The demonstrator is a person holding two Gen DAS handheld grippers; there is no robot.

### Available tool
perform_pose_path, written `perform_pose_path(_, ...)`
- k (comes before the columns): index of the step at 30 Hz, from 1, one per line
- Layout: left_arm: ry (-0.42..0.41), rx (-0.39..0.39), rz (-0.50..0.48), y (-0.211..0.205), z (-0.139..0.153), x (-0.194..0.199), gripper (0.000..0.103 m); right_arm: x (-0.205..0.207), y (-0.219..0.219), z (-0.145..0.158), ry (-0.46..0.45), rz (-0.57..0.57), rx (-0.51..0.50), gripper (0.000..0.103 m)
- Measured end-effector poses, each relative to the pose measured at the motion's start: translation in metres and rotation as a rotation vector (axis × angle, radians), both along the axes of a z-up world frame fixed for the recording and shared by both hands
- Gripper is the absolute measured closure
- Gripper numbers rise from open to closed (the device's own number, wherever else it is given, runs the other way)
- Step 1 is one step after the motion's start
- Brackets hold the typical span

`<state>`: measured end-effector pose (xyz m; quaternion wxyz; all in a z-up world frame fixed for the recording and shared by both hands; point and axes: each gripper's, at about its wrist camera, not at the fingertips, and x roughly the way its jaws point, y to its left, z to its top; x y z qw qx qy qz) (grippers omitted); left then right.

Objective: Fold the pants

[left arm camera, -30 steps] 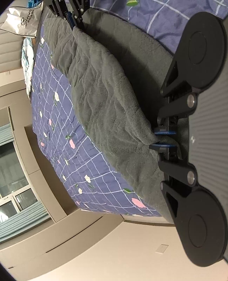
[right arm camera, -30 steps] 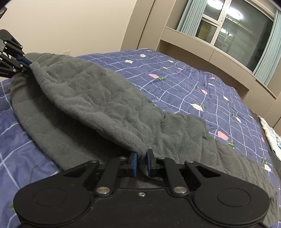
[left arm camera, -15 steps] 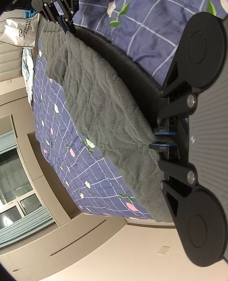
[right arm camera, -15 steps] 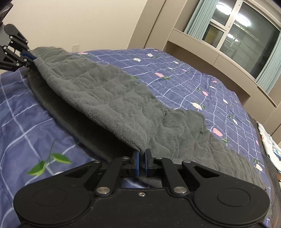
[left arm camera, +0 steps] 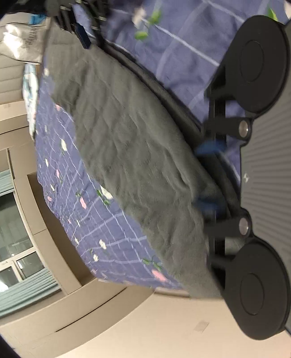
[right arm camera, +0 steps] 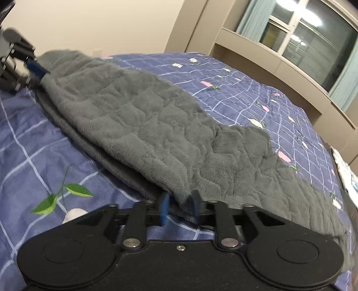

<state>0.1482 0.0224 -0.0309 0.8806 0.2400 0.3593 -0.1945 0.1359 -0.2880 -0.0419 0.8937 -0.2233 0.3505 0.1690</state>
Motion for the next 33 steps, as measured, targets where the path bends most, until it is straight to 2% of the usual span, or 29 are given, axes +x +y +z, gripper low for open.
perform_pose_path(1, 0.005, -0.033, 0.003, -0.003, 0.003, -0.001, 0.021, -0.002, -0.004, 0.002, -0.002, -0.01, 0.02, 0.054)
perform_pose_path(2, 0.005, -0.052, 0.003, -0.006, 0.005, -0.002, 0.015, -0.003, -0.008, 0.004, -0.006, -0.022, 0.041, 0.041)
perform_pose_path(3, 0.003, -0.066, -0.002, -0.011, 0.007, -0.003, 0.013, -0.004, -0.013, 0.006, -0.01, -0.043, 0.063, 0.033)
perform_pose_path(4, 0.001, -0.076, -0.012, -0.02, 0.008, -0.003, 0.01, -0.006, -0.018, 0.008, -0.014, -0.061, 0.082, 0.031)
perform_pose_path(6, -0.006, -0.093, -0.03, -0.037, 0.01, -0.001, 0.005, -0.007, -0.033, 0.013, -0.018, -0.109, 0.127, 0.015)
perform_pose_path(7, -0.015, -0.105, -0.041, -0.049, 0.01, 0.0, 0.0, -0.007, -0.041, 0.016, -0.023, -0.135, 0.146, 0.011)
perform_pose_path(9, -0.034, -0.126, -0.069, -0.075, 0.011, 0.005, 0.0, -0.006, -0.063, 0.022, -0.039, -0.202, 0.191, 0.003)
perform_pose_path(19, -0.071, -0.214, -0.256, -0.221, 0.002, 0.032, 0.0, 0.03, -0.197, 0.036, -0.034, -0.523, 0.381, 0.001)
perform_pose_path(24, -0.034, -0.205, -0.351, -0.277, -0.008, 0.045, 0.001, 0.061, -0.251, 0.032, 0.005, -0.625, 0.479, 0.001)
perform_pose_path(30, 0.021, -0.17, -0.393, -0.313, -0.017, 0.059, 0.025, 0.094, -0.3, 0.018, 0.042, -0.764, 0.579, 0.003)
perform_pose_path(32, 0.033, -0.145, -0.389, -0.32, -0.021, 0.063, 0.044, 0.101, -0.311, 0.013, 0.055, -0.808, 0.603, 0.01)
perform_pose_path(33, 0.037, -0.13, -0.384, -0.321, -0.024, 0.066, 0.049, 0.104, -0.315, 0.01, 0.057, -0.826, 0.611, 0.014)
